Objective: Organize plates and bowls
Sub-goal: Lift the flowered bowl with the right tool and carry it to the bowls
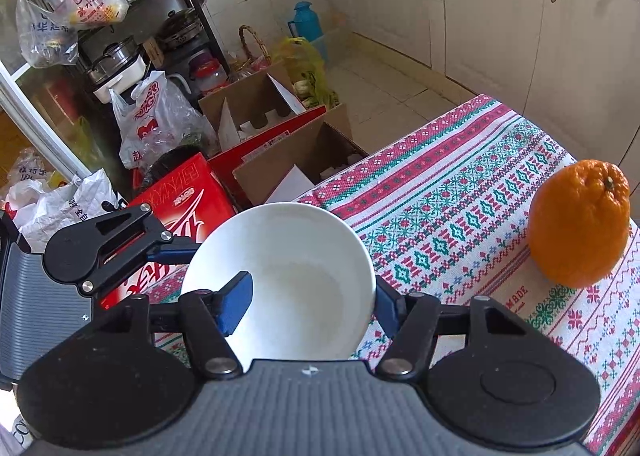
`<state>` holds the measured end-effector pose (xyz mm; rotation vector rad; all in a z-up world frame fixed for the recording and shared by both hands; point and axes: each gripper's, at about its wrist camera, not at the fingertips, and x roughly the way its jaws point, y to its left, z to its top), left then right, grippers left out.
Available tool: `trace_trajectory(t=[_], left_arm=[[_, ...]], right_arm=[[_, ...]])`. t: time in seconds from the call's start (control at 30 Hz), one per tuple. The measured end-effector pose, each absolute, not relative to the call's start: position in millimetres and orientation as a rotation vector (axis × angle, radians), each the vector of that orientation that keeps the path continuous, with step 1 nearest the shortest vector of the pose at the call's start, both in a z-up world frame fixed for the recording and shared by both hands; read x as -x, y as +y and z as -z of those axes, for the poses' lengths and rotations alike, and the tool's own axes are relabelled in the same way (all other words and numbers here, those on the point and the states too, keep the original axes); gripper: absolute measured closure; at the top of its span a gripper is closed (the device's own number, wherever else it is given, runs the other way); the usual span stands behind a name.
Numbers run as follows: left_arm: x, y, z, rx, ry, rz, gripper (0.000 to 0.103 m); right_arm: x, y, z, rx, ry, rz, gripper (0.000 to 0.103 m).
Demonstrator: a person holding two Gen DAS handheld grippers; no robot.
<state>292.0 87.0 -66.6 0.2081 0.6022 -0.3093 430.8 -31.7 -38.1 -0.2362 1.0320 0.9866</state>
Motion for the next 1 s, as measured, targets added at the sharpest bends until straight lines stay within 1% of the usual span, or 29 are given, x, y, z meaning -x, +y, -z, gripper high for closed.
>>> trace_trajectory(t=[0.7, 1.0], left_arm=[[-204.6, 44.0, 18.6, -0.227, 0.615, 0.387, 0.02], [-168.1, 30.1, 2.5, -0.238, 0.591, 0.416, 0.02]], right_arm=[[-325.9, -95.0, -11.8, 0.207, 0.967, -1.0, 0.034], [-279.5, -114.6, -34.4, 0.229, 0.915, -0.996, 0.034]])
